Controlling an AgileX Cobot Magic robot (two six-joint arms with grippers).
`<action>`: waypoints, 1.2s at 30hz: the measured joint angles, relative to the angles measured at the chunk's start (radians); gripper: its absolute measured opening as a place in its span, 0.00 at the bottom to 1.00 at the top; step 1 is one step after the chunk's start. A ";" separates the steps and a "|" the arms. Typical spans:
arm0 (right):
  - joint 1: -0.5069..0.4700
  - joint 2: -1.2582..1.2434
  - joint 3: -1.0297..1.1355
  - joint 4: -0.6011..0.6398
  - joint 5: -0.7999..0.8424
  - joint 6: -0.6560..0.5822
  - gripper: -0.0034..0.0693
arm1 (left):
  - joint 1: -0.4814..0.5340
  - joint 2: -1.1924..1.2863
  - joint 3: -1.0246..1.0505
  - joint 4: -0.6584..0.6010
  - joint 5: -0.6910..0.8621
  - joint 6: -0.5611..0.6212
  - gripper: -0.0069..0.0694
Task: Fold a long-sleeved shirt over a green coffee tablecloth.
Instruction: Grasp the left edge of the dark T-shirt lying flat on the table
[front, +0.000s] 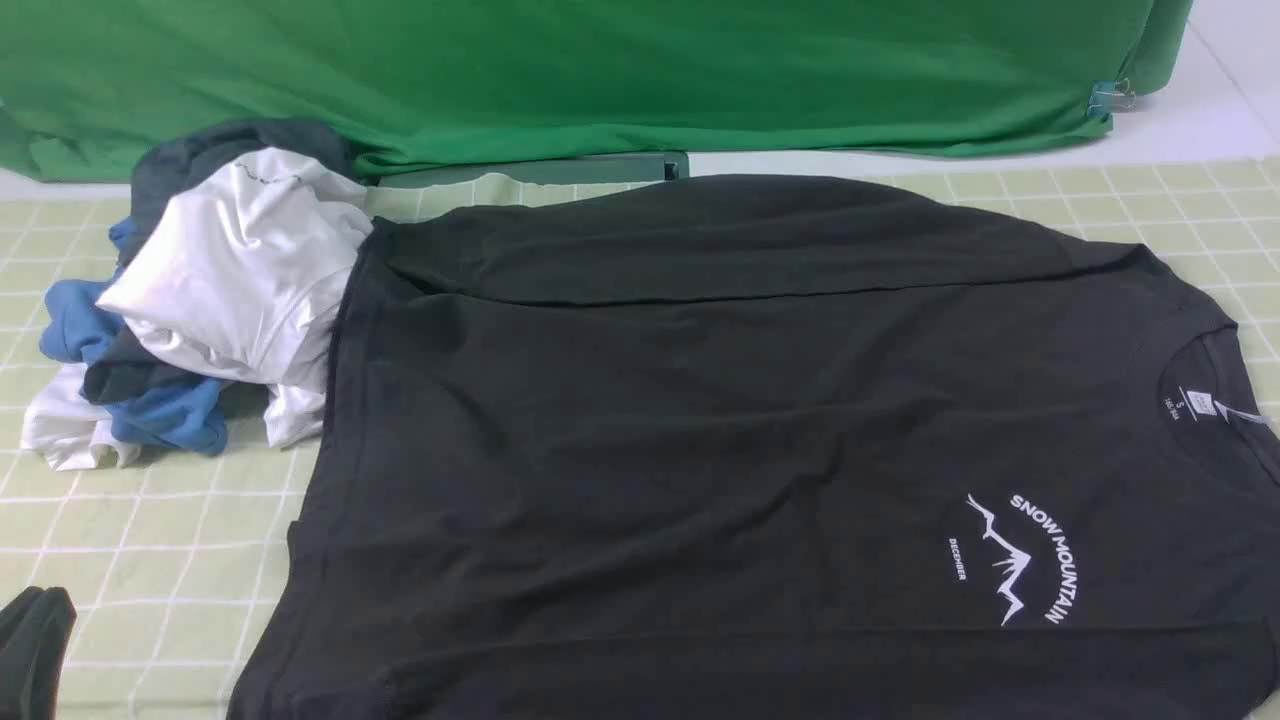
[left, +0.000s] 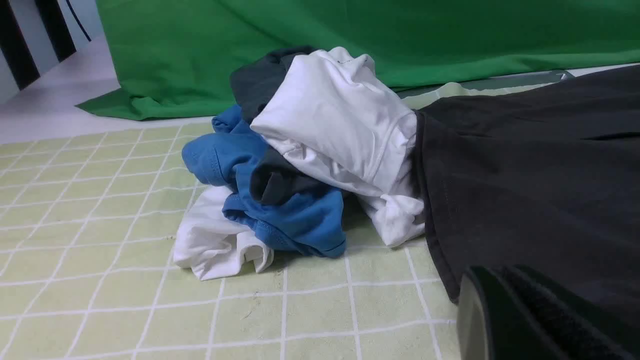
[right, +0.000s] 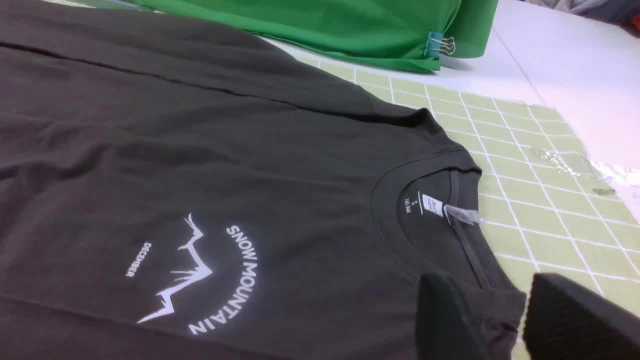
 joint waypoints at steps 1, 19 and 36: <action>0.000 0.000 0.000 0.000 0.000 0.000 0.38 | 0.000 0.000 0.000 0.000 0.000 0.000 0.11; 0.000 0.000 0.000 0.000 0.000 0.000 0.38 | 0.000 0.000 0.000 0.044 -0.027 0.002 0.11; 0.000 0.000 0.000 0.000 0.000 0.000 0.38 | 0.000 0.000 0.000 -0.306 -0.481 -0.107 0.11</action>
